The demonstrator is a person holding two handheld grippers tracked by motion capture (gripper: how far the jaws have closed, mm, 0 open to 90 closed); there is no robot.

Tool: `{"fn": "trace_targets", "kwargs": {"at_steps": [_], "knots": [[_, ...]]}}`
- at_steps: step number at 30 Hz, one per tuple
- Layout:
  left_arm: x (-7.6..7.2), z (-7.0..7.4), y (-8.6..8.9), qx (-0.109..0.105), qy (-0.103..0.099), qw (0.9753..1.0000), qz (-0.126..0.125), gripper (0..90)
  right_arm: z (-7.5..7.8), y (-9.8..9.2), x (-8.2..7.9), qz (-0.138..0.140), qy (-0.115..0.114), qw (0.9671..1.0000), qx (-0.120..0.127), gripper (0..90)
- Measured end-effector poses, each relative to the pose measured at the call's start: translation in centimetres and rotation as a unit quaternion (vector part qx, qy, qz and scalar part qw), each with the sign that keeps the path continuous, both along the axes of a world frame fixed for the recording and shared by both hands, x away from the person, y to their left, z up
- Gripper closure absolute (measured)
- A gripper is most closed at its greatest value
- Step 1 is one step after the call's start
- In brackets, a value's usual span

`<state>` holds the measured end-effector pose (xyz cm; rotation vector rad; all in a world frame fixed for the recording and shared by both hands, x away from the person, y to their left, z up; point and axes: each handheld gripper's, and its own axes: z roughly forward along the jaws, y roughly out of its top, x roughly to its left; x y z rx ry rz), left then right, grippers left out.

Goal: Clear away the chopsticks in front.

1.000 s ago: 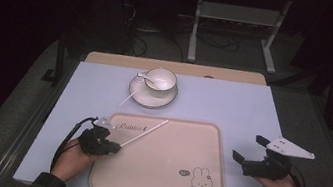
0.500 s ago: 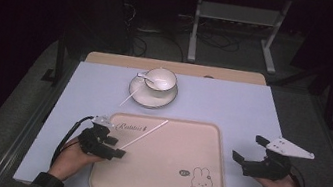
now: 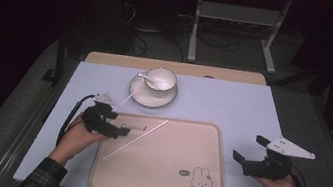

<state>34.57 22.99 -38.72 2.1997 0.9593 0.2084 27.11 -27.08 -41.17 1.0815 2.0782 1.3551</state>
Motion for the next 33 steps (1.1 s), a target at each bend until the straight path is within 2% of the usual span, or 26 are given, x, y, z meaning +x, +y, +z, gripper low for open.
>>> {"fn": "trace_targets", "kwargs": {"at_steps": [1,2,3,4,7,8,9,11,12,15,17,18,19,21,24,25,26,28,33], "knots": [[1.1,0.6,-0.1,0.004,-0.008,1.0,0.001,16.3,0.0,0.0,0.0,0.0,0.0,1.0,0.0,0.0],[1.1,0.6,-0.1,0.004,-0.008,1.0,0.001,16.3,0.0,0.0,0.0,0.0,0.0,1.0,0.0,0.0],[2.3,1.0,-0.3,0.004,-0.015,0.9999,0.006,16.3,0.0,-0.1,0.0,0.0,-0.001,1.0,0.001,0.0],[2.3,1.0,-0.3,0.004,-0.015,0.9999,0.006,16.3,0.0,-0.1,0.0,0.0,-0.001,1.0,0.001,0.0],[4.5,1.6,-0.7,0.011,-0.026,0.9995,0.012,16.3,0.0,-0.2,0.0,-0.002,-0.001,1.0,0.003,0.0],[4.5,1.6,-0.7,0.011,-0.026,0.9995,0.012,16.4,0.0,-0.2,0.0,-0.001,-0.001,1.0,0.003,0.0],[5.6,1.8,-0.8,0.014,-0.029,0.9994,0.013,16.9,0.0,-0.2,0.0,-0.001,-0.001,1.0,0.003,0.0],[6.1,1.8,-0.9,0.015,-0.031,0.9993,0.015,17.9,0.0,-0.2,0.0,-0.001,-0.001,1.0,0.003,0.0],[7.2,1.9,-1.0,0.017,-0.036,0.999,0.021,18.5,0.0,-0.2,0.0,-0.001,-0.001,1.0,0.003,0.0],[8.8,1.8,-1.1,0.024,-0.049,0.9979,0.035,22.2,0.0,-0.2,0.0,-0.001,-0.001,1.0,0.004,0.0],[9.7,1.6,-1.1,0.024,-0.054,0.9974,0.042,27.3,0.0,-0.2,0.0,-0.001,-0.001,1.0,0.004,0.0],[9.7,1.6,-1.1,0.024,-0.054,0.9974,0.042,29.8,0.0,-0.2,0.0,-0.001,-0.001,1.0,0.004,0.0],[10.7,1.3,-1.2,0.029,-0.055,0.9969,0.047,32.5,0.0,-0.2,0.0,-0.001,-0.001,1.0,0.004,0.0],[11.5,0.9,-1.3,0.028,-0.054,0.9967,0.053,36.9,-0.1,-0.3,0.0,-0.001,-0.001,1.0,0.005,0.0],[12.4,0.5,-1.6,0.036,-0.052,0.9965,0.055,45.1,0.0,-0.3,0.0,-0.002,-0.001,1.0,0.006,0.0],[13.2,0.0,-1.8,0.044,-0.055,0.9959,0.057,48.3,-0.1,-0.3,0.0,-0.002,-0.001,1.0,0.006,0.0],[13.2,0.0,-1.8,0.044,-0.055,0.9959,0.057,50.5,-0.1,-0.4,0.0,-0.002,-0.001,1.0,0.006,0.0],[14.3,-0.7,-2.1,0.047,-0.048,0.996,0.059,53.4,-0.1,-0.5,0.0,-0.003,-0.002,1.0,0.007,0.0],[15.5,-1.9,-2.6,0.054,-0.037,0.9962,0.057,57.9,-0.1,-0.6,0.0,-0.003,-0.003,1.0,0.009,0.0]]}}
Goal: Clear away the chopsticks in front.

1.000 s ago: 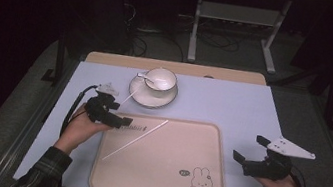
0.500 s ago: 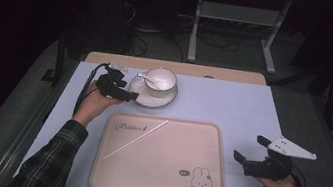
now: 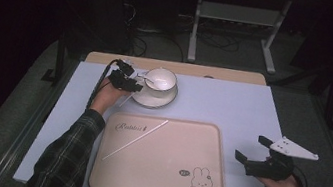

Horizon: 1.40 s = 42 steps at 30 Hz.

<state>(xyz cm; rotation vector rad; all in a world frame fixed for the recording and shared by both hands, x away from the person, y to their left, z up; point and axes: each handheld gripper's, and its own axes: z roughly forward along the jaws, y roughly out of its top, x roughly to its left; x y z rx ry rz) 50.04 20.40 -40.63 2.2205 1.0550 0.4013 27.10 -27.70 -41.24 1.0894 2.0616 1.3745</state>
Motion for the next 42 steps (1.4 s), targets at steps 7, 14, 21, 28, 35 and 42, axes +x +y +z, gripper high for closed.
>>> {"fn": "trace_targets", "kwargs": {"at_steps": [7,14,21,28,35,42], "knots": [[0.8,-1.5,-0.6,0.015,0.008,0.9999,0.002,67.6,0.0,0.0,0.0,0.0,0.0,1.0,0.002,0.0],[1.5,-1.9,-1.4,0.026,0.009,0.9996,0.01,75.8,0.0,-0.1,0.0,-0.001,0.0,1.0,0.002,0.0],[1.7,-2.0,-1.8,0.032,0.013,0.9988,0.035,83.6,0.1,-0.1,-0.1,-0.001,-0.001,1.0,0.003,0.0],[1.5,-0.9,-0.9,0.028,0.005,0.9986,0.045,84.0,0.1,-0.2,-0.1,-0.002,-0.001,1.0,0.004,0.0],[0.4,1.4,1.8,0.019,0.012,0.9982,0.055,84.0,0.1,-0.1,-0.2,-0.002,-0.001,1.0,0.004,0.0],[-2.1,2.5,4.5,0.004,0.02,0.9977,0.065,84.0,0.1,0.1,-0.2,0.0,0.0,1.0,0.003,0.0]]}}
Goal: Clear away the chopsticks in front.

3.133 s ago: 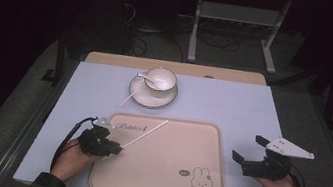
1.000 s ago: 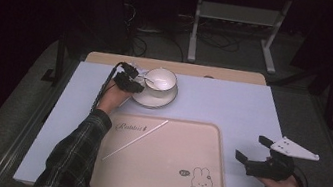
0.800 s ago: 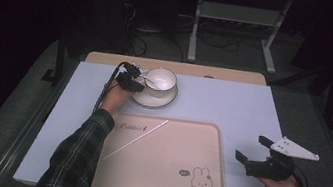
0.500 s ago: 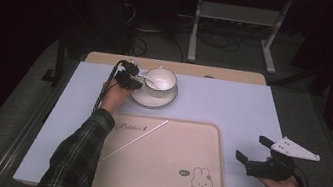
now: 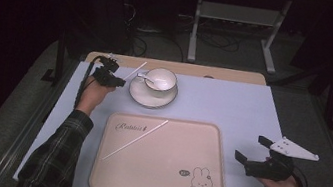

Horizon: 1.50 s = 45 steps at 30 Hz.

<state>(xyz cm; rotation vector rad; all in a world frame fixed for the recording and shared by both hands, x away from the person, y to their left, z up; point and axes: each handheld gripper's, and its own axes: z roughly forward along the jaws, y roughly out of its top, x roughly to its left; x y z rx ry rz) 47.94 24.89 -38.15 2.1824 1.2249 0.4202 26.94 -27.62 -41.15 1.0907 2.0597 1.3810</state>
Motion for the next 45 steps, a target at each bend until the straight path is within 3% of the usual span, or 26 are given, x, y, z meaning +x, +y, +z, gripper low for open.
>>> {"fn": "trace_targets", "kwargs": {"at_steps": [7,13,19,20,23,25,30,37,38,45], "knots": [[-3.0,0.6,1.6,0.001,0.003,1.0,0.007,84.0,0.0,0.0,0.0,0.0,0.0,1.0,0.0,0.0],[-7.1,0.3,2.8,-0.017,0.002,0.9999,-0.002,84.1,0.0,0.1,0.0,-0.001,0.0,1.0,-0.001,0.0],[-10.0,0.0,3.3,-0.036,0.002,0.9993,-0.009,84.0,0.0,0.2,0.0,-0.001,0.0,1.0,-0.002,0.0],[-11.1,-0.2,3.4,-0.042,0.001,0.9991,-0.012,84.1,0.0,0.2,0.0,-0.001,-0.001,1.0,-0.002,0.0],[-12.1,-0.1,3.2,-0.049,0.002,0.9986,-0.022,84.1,0.0,0.2,0.0,-0.001,-0.001,1.0,-0.002,0.0],[-13.6,-0.1,2.6,-0.064,0.001,0.9974,-0.034,84.1,0.0,0.2,0.0,-0.001,-0.002,1.0,-0.002,0.0],[-15.3,-0.8,0.6,-0.083,0.017,0.9941,-0.068,84.1,0.1,0.2,0.0,0.0,-0.002,1.0,-0.003,0.0],[-16.1,-1.6,-2.8,-0.081,0.037,0.9905,-0.104,84.0,0.1,0.2,-0.1,0.0,-0.002,1.0,-0.004,0.0],[-16.2,-2.1,-3.8,-0.085,0.047,0.9887,-0.114,84.0,0.1,0.3,0.0,0.0,-0.001,1.0,-0.005,0.0],[-16.3,-3.2,-6.8,-0.059,0.066,0.9863,-0.139,84.0,0.1,0.3,0.0,0.003,-0.001,1.0,-0.006,0.0]]}}
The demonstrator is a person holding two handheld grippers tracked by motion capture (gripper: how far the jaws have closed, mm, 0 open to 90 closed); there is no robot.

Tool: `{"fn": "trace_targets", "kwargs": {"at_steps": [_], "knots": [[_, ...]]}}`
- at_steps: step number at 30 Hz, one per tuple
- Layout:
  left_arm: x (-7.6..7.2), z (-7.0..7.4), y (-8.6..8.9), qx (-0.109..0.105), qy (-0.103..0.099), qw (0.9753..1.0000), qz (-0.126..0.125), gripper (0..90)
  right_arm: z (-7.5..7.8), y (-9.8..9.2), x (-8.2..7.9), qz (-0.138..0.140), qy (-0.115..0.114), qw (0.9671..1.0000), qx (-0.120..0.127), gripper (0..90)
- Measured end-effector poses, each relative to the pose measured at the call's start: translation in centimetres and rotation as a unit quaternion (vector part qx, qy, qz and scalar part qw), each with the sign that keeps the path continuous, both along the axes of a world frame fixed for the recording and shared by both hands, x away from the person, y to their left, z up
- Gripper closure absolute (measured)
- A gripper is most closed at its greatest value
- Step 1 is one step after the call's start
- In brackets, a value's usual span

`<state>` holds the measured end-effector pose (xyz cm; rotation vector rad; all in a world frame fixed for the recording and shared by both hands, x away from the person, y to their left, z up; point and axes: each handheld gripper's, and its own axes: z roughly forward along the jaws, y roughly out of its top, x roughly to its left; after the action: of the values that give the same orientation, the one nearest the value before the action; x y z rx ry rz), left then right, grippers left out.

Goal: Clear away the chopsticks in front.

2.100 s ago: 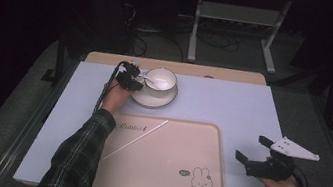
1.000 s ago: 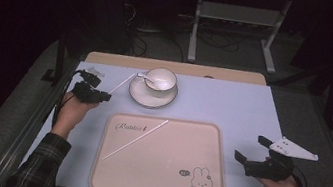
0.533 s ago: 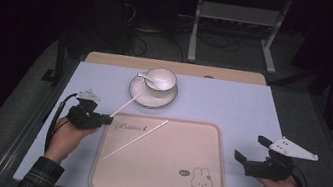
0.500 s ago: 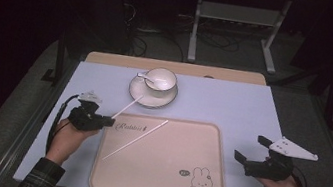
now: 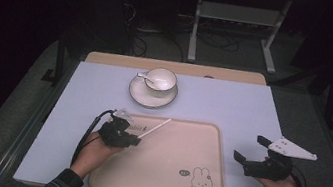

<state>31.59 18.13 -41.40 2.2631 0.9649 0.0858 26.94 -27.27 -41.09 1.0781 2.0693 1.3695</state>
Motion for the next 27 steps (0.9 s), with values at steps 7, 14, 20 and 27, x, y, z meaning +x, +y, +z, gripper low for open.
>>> {"fn": "trace_targets", "kwargs": {"at_steps": [7,14,20,27], "knots": [[0.7,-1.4,-1.5,0.037,0.005,0.9993,0.002,83.9,0.0,0.0,0.0,0.001,0.0,1.0,-0.001,0.0],[0.5,-1.6,-1.7,0.042,0.0,0.9991,0.009,83.3,0.0,0.0,0.0,0.001,0.0,1.0,-0.001,0.0],[0.5,-1.6,-1.6,0.04,0.0,0.9992,0.008,81.2,0.0,0.0,0.0,0.001,-0.001,1.0,-0.001,0.0],[0.7,-0.5,-1.6,0.012,-0.01,0.9999,0.002,80.1,0.0,-0.1,0.0,0.001,0.0,1.0,0.0,0.0]]}}
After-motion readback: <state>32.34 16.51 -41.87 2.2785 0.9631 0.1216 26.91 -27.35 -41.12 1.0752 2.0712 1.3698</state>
